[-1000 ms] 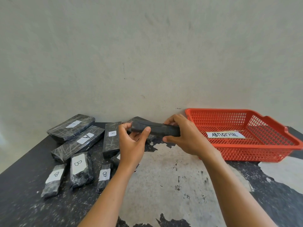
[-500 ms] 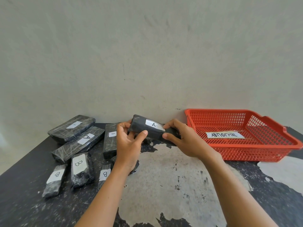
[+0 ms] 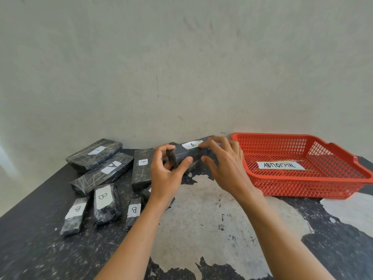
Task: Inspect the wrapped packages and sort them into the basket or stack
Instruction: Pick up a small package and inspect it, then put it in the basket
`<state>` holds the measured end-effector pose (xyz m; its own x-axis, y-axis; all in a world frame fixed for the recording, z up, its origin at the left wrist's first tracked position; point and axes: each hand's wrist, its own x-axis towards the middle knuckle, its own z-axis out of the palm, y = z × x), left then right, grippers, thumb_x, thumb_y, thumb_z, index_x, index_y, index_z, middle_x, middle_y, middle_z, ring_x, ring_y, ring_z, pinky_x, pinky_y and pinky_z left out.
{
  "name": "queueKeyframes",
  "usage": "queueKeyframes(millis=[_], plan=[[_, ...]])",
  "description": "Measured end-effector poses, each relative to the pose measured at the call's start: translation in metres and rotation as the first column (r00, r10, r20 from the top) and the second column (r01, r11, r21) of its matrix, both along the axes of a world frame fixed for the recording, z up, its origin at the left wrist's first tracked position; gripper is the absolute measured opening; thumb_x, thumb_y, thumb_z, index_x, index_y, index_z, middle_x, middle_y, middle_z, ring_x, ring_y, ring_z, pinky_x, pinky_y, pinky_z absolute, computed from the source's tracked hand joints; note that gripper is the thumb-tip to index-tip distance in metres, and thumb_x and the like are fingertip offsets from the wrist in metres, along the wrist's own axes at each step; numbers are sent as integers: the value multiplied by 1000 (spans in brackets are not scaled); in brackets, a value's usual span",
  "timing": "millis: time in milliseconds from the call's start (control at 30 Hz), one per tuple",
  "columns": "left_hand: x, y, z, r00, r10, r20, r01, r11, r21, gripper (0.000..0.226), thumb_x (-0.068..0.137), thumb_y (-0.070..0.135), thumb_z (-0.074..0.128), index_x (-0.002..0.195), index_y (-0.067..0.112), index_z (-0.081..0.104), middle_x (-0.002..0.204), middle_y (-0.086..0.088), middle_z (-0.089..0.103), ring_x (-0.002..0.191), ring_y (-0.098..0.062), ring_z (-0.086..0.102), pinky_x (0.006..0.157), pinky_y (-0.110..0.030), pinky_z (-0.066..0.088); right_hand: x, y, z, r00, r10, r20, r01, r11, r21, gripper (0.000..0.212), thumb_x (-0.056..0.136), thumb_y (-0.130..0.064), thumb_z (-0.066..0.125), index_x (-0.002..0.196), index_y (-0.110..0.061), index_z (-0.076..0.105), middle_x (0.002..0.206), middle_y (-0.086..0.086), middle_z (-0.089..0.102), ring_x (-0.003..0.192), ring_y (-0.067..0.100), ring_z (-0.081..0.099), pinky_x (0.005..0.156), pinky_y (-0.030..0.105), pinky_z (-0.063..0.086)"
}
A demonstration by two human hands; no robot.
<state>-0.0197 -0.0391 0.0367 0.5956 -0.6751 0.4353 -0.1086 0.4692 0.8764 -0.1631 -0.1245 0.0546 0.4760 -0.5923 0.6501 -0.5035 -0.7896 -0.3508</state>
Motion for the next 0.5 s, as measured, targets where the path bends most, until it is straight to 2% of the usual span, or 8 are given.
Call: queueKeyframes(millis=[67,133,233,267,333,400,467,500], plan=[[0,1,1,998,-67,-22,67,998,-6,35,82,6,75,108,22,58,116,-7,61,97,-15,69,82,-31,57,3,0,0,995,64,80,-68,996,58,28,96,-17,59,122,-27,59,124,-5,51,100,18,49,86,37,46],[0,2,1,983,-178,-51,177,984,-33,23,88,7,61,109,18,61,122,-9,60,107,-17,66,88,-36,57,2,-2,1,980,123,156,-142,983,119,30,96,-7,56,122,-22,60,122,-5,52,93,13,57,83,36,52],[-3,2,2,991,-131,-20,130,991,-11,22,97,-2,51,109,12,63,117,-12,64,104,-15,68,86,-35,58,1,-1,2,965,176,194,-206,967,148,32,96,-3,53,123,-20,61,119,-10,56,95,5,62,83,31,55],[-5,2,3,997,-83,-10,83,997,1,21,97,-4,52,107,10,63,114,-12,65,101,-14,69,84,-34,59,1,2,4,957,203,209,-241,955,172,32,97,-5,53,124,-19,60,111,-11,58,88,1,63,77,26,55],[-7,0,2,1000,-14,21,14,1000,16,18,95,-5,55,104,8,63,109,-11,68,96,-13,71,82,-33,60,0,9,7,935,259,241,-317,915,249,29,101,-12,49,128,-18,58,79,-14,54,59,-3,55,56,14,44],[-6,-1,0,995,46,86,-47,999,19,19,94,-4,57,102,11,65,101,-6,72,90,-14,73,79,-31,60,-2,13,10,924,287,253,-359,879,314,32,103,-26,47,134,-22,54,61,-7,47,46,2,41,52,15,35],[-6,0,0,987,84,137,-86,996,7,20,94,-4,58,100,13,67,93,-2,73,86,-13,73,77,-30,60,-2,15,12,921,306,242,-377,856,354,36,101,-35,50,135,-28,51,75,2,63,62,2,57,64,22,49],[-7,1,0,984,88,154,-89,996,-2,21,94,-4,58,101,14,67,93,-2,73,87,-14,73,78,-31,60,-1,15,11,922,311,232,-380,848,370,38,99,-37,54,136,-30,50,94,0,69,82,3,65,76,22,54]])
